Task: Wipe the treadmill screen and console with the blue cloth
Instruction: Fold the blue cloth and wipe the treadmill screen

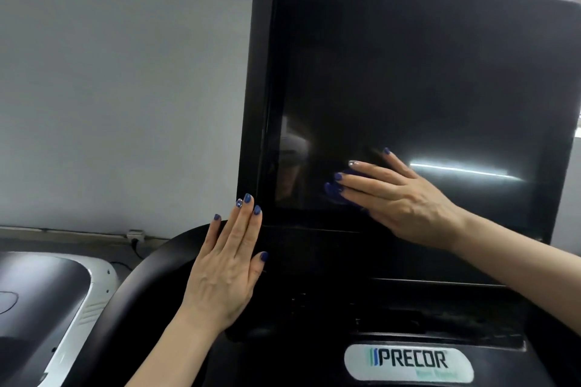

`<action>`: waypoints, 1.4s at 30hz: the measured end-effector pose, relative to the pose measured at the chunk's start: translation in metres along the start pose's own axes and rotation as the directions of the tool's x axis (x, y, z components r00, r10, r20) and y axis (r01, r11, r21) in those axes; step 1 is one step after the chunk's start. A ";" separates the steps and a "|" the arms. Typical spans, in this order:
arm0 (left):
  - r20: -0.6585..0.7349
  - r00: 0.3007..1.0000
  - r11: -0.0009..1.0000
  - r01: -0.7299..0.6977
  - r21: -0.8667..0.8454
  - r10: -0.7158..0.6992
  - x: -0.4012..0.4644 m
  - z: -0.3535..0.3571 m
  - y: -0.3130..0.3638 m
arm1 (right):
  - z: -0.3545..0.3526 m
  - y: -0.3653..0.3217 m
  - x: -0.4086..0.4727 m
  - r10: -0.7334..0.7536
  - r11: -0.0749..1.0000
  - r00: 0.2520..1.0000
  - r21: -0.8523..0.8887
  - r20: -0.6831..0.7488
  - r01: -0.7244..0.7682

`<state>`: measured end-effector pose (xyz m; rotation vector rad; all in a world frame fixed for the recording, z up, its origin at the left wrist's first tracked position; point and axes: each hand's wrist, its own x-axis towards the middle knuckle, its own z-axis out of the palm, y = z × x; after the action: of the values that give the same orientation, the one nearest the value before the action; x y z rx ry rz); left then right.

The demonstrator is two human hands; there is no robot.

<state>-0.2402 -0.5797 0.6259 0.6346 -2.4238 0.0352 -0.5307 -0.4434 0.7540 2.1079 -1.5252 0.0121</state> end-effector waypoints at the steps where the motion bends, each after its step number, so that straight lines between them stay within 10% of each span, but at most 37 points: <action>1: -0.002 1.000 1.000 0.003 -0.013 -0.003 0.000 0.001 -0.001 | 0.003 -0.009 0.011 0.001 1.000 1.000 0.013 -0.021 -0.001; 31: 0.022 1.000 0.996 -0.009 -0.084 0.011 -0.004 0.003 -0.006 | 0.020 -0.059 0.025 -0.131 0.991 0.991 0.017 0.009 0.131; 37: 0.009 1.000 0.996 0.007 -0.089 -0.006 -0.005 0.004 -0.005 | 0.019 -0.077 0.065 0.219 0.974 0.969 0.079 -0.115 -0.211; 42: 0.059 0.998 0.998 -0.018 -0.066 0.022 -0.005 -0.002 -0.007 | 0.029 -0.087 0.042 0.040 0.998 0.998 0.049 -0.056 -0.038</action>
<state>-0.2318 -0.5834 0.6237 0.5896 -2.4775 -0.0553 -0.4470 -0.4738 0.7062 2.0962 -1.5463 0.1230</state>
